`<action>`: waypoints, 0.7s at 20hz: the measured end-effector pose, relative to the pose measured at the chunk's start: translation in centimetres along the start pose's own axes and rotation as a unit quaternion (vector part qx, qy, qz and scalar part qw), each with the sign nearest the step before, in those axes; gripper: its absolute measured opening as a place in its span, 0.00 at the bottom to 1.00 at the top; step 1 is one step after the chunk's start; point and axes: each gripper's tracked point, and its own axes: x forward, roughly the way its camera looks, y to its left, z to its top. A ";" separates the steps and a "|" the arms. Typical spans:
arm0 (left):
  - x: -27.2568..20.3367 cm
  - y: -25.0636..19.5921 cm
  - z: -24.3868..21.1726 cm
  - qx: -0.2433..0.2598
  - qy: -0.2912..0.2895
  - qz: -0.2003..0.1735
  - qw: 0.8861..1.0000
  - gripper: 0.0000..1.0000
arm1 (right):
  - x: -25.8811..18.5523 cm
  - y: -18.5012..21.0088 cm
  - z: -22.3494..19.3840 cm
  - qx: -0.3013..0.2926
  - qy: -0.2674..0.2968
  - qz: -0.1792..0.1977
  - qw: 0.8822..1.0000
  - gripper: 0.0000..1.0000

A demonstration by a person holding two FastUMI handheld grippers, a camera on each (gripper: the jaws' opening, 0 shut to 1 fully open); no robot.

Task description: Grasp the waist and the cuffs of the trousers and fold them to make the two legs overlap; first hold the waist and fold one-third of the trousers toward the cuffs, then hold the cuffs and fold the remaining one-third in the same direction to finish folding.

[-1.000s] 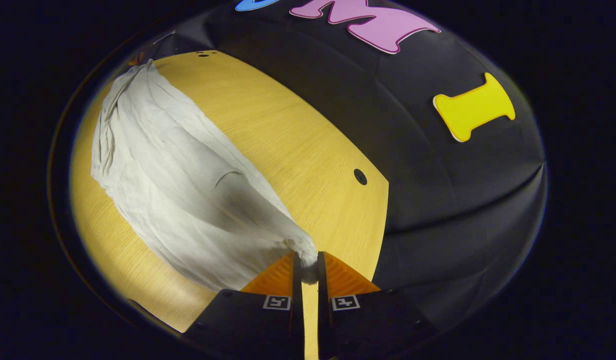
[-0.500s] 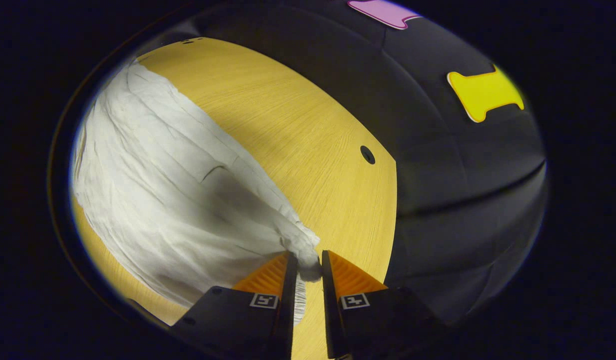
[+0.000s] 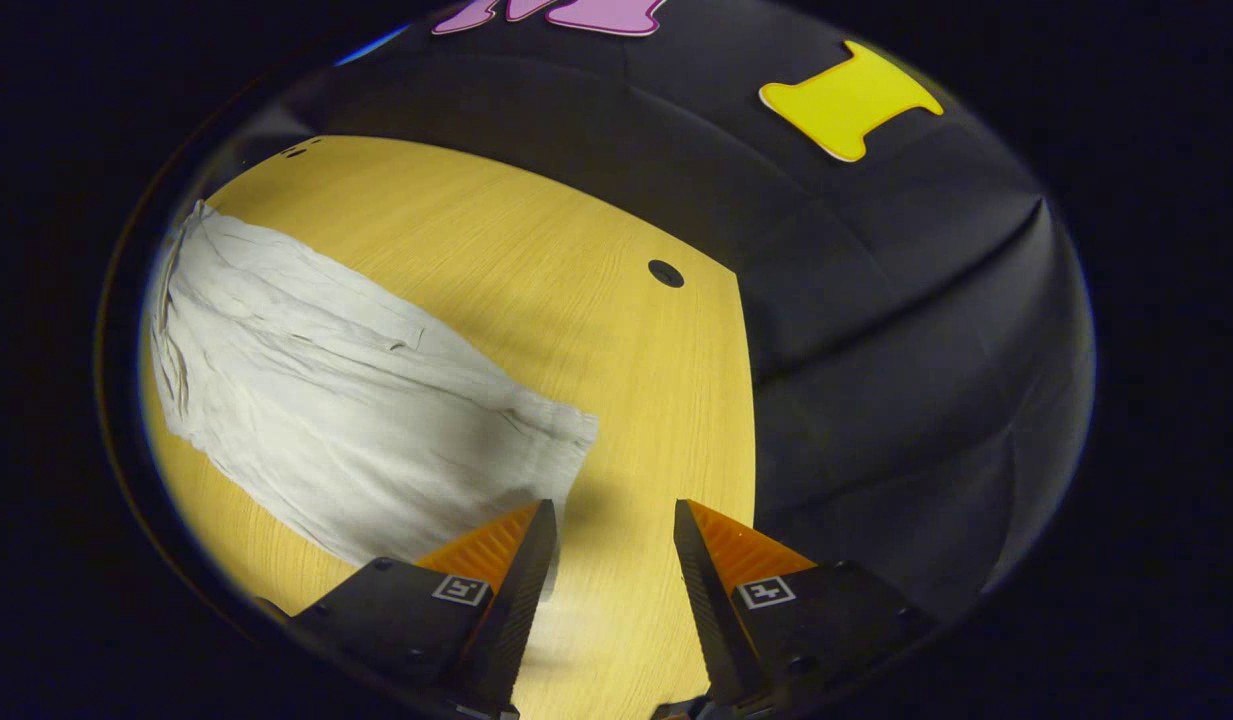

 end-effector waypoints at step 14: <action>-9.8 -0.6 -1.7 -0.101 -0.095 0.071 0.988 0.97 | -5.8 8.8 -2.3 0.417 -0.008 0.049 0.908 0.75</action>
